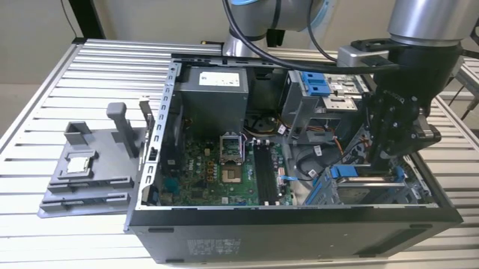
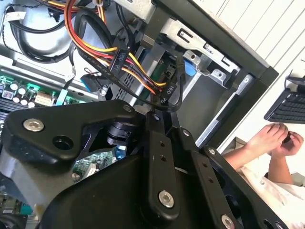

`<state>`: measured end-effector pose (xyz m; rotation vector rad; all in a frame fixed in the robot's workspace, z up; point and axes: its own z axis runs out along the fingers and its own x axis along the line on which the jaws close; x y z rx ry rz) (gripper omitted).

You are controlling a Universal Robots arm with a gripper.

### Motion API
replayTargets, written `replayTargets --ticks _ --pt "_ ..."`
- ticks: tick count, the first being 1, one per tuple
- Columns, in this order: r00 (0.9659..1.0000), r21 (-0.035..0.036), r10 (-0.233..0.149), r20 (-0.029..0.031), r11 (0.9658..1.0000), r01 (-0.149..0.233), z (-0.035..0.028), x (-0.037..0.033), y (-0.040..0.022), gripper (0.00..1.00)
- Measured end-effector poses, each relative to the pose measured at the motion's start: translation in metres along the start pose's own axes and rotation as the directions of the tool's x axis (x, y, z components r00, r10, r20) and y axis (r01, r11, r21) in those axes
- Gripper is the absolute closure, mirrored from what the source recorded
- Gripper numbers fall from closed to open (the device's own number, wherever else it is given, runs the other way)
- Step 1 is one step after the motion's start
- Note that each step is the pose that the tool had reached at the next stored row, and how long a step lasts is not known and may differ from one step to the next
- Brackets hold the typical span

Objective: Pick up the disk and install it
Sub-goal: 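Insert the first disk wire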

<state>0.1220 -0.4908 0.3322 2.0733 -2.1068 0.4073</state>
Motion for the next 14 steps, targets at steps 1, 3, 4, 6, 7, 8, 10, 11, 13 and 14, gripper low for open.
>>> replayTargets --ticks 1,3,4,6,7,8,10,11,13,14 --pt "1.0 0.0 0.0 0.0001 1.0 0.0 0.0 0.0 -0.0002 1.0" --pt "1.0 0.0 0.0 0.0 1.0 0.0 0.0 0.0 -0.0004 1.0" --pt "1.0 0.0 0.0 0.0 1.0 0.0 0.0001 0.0 -0.0004 1.0" --pt "1.0 -0.0002 0.001 -0.0004 1.0 -0.001 0.0004 -0.0001 -0.0004 1.0" --pt "1.0 -0.0003 0.001 -0.0006 1.0 -0.001 0.0006 -0.0001 -0.0004 1.0" --pt "1.0 -0.0004 0.001 -0.0006 1.0 -0.001 0.001 -0.0003 -0.0004 1.0" --pt "1.0 -0.0007 0.002 -0.0008 1.0 -0.002 0.0015 -0.0004 -0.0004 1.0" --pt "1.0 -0.0008 0.002 -0.0008 1.0 -0.002 0.0018 -0.0005 -0.0004 1.0" --pt "1.0 -0.0009 0.003 -0.0009 1.0 -0.003 0.0019 -0.0005 -0.0005 1.0" --pt "1.0 -0.0009 0.003 -0.0007 1.0 -0.003 0.002 -0.0006 -0.0005 1.0"
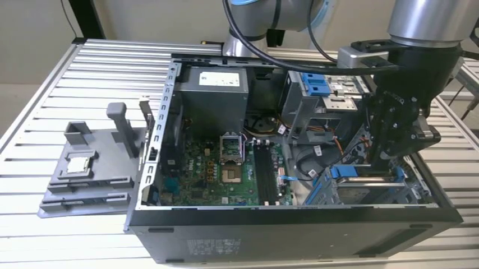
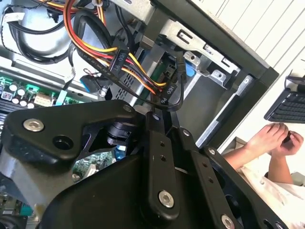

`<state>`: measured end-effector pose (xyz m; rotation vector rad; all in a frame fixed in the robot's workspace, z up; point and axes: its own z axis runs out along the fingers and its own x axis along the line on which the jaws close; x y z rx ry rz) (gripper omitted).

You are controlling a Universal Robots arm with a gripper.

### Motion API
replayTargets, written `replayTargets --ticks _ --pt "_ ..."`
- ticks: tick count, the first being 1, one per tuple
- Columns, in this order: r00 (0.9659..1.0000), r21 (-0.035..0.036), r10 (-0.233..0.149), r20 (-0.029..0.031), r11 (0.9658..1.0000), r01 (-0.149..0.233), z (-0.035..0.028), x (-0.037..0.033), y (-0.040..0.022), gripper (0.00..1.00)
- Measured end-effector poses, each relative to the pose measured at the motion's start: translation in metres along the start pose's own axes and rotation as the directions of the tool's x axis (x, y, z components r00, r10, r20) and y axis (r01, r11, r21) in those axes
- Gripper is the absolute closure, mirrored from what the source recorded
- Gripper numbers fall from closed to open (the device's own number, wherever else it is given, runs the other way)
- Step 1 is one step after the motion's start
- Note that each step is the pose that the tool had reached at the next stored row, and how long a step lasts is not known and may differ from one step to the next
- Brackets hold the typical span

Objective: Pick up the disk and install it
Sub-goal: 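Insert the first disk wire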

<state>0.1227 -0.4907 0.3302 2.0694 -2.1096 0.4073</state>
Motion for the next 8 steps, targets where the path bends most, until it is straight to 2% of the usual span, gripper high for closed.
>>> replayTargets --ticks 2,8 --pt "1.0 0.0002 0.0 0.0011 1.0 0.0 0.0003 -0.0004 0.0 1.0" --pt "1.0 -0.0017 0.004 -0.0008 1.0 -0.004 0.0004 -0.0002 -0.0004 1.0"
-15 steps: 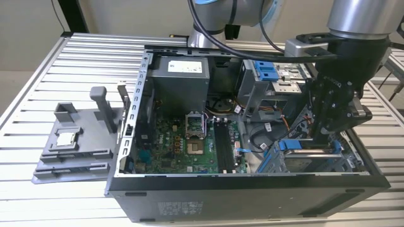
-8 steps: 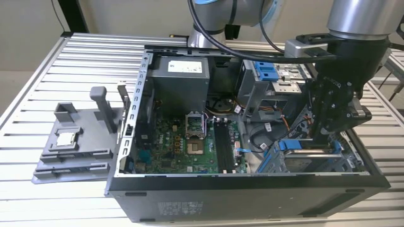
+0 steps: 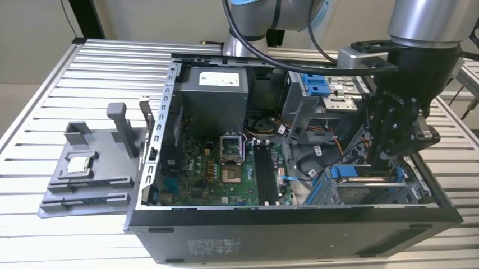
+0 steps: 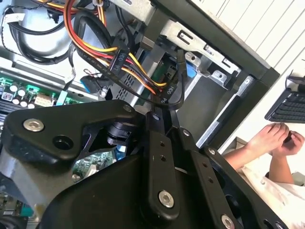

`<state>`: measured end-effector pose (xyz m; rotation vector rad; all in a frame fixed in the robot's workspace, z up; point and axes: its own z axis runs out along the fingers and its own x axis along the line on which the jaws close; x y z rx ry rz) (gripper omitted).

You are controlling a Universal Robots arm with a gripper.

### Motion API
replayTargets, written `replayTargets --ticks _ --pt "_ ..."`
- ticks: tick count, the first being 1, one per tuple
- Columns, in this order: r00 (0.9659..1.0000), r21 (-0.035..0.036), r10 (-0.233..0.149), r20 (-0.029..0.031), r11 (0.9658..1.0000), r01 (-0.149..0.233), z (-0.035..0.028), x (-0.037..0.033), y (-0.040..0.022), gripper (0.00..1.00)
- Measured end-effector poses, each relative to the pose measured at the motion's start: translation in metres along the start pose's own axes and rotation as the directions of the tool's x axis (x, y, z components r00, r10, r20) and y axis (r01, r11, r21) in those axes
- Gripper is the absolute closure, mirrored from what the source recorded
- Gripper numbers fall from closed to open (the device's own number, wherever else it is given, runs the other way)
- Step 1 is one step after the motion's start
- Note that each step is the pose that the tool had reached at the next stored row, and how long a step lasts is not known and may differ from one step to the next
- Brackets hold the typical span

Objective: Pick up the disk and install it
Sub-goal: 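Insert the first disk wire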

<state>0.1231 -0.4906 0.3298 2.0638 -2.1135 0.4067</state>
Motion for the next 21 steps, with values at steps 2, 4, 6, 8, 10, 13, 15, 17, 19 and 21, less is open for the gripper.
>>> replayTargets --ticks 2,4,6,8,10,13,15,17,19,21 --pt "1.0 -0.0017 0.001 -0.0006 1.0 -0.001 0.0009 -0.0003 -0.0004 1.0" --pt "1.0 -0.0041 0.002 -0.0018 1.0 -0.002 0.0027 -0.0009 -0.0013 1.0" --pt "1.0 -0.0076 0.001 -0.0034 1.0 -0.001 0.0043 -0.0014 -0.0029 1.0" --pt "1.0 -0.0134 0.0 -0.0065 0.9999 0.0 0.0053 -0.0016 -0.005 1.0" --pt "1.0 -0.0186 -0.002 -0.0094 0.9998 0.002 0.0066 -0.0022 -0.007 1.0" --pt "0.9999 -0.0191 -0.003 -0.0125 0.9998 0.003 0.0075 -0.0024 -0.0074 1.0" --pt "0.9999 -0.0192 -0.003 -0.0124 0.9998 0.003 0.0076 -0.0025 -0.0074 1.0" --pt "0.9999 -0.0191 -0.003 -0.0124 0.9998 0.003 0.0076 -0.0026 -0.0074 1.0" --pt "0.9999 -0.0191 -0.003 -0.0124 0.9998 0.003 0.0077 -0.0025 -0.0074 1.0" --pt "0.9999 -0.0191 -0.003 -0.012 0.9998 0.003 0.0076 -0.0025 -0.0075 1.0"
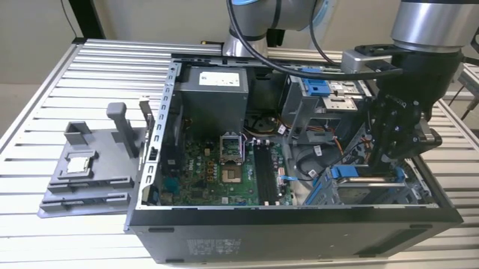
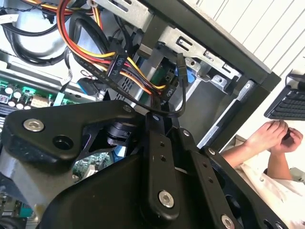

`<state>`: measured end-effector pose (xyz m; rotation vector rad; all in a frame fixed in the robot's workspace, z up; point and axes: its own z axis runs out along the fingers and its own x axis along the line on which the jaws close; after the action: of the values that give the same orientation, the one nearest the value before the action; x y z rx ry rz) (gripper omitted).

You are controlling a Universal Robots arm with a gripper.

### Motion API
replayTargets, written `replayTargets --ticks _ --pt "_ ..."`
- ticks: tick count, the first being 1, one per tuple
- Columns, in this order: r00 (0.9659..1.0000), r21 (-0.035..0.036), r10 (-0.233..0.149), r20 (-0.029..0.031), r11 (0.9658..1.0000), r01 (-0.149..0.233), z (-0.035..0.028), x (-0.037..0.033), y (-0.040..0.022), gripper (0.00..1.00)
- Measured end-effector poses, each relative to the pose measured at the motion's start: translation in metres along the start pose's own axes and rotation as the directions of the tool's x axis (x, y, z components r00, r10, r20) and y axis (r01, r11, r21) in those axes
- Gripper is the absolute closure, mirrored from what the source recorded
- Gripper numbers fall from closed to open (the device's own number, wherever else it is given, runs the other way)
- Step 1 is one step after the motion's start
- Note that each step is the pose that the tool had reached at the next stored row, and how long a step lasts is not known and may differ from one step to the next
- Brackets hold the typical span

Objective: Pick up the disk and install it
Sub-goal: 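Insert the first disk wire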

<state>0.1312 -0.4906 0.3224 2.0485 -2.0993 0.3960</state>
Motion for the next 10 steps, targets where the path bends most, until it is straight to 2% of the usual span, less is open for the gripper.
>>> replayTargets --ticks 3,8,9,10 --pt "1.0 0.0 0.0 0.0042 1.0 0.0 -0.0028 0.0008 0.0 1.0" --pt "1.0 -0.0001 0.0 0.0025 1.0 0.0 -0.0046 0.0015 0.0 1.0" --pt "1.0 0.0001 0.0 0.0023 1.0 0.0 -0.0047 0.0016 0.0 0.0" --pt "1.0 0.0002 0.0 0.0022 1.0 0.0 -0.0048 0.0016 -0.0001 0.0"
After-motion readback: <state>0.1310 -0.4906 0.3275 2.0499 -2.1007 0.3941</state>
